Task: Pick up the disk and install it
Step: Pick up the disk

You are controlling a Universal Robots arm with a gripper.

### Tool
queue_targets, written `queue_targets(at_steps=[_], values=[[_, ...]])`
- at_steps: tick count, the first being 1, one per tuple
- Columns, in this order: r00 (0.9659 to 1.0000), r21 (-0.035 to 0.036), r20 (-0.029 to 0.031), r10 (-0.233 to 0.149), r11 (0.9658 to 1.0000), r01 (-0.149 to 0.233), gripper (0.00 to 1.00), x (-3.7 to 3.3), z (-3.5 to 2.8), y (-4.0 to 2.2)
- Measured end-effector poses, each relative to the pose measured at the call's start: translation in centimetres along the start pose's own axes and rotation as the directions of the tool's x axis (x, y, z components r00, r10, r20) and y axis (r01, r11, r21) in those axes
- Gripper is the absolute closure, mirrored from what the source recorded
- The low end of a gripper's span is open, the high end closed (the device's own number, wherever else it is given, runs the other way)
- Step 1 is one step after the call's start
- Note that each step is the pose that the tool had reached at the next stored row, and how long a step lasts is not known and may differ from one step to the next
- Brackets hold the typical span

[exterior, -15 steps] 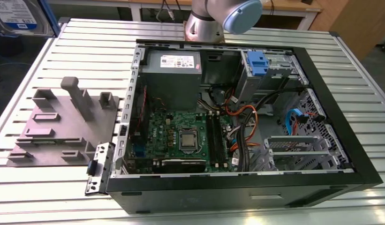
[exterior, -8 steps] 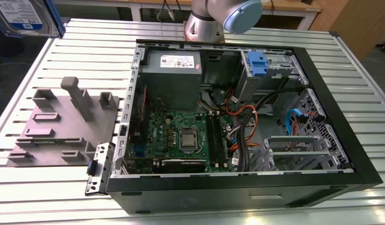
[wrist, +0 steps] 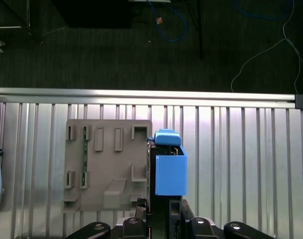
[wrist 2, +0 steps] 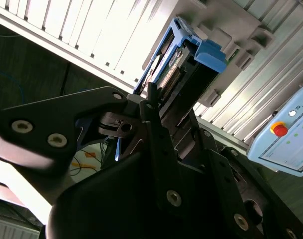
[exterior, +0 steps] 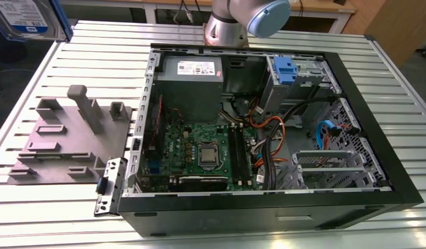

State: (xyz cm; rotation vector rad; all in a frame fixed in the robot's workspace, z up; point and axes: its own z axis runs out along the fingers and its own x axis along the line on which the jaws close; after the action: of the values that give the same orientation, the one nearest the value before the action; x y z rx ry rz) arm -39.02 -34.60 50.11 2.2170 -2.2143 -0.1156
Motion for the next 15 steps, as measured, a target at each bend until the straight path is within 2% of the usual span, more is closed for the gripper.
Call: queue_targets(at_steps=[10,15], values=[[1.0,-0.0001,0.0,0.0,1.0,0.0,0.65,0.0,-0.01,-0.13],[1.0,0.0,0.0,0.0,1.0,0.0,0.65,0.0,-0.04,-0.76]])
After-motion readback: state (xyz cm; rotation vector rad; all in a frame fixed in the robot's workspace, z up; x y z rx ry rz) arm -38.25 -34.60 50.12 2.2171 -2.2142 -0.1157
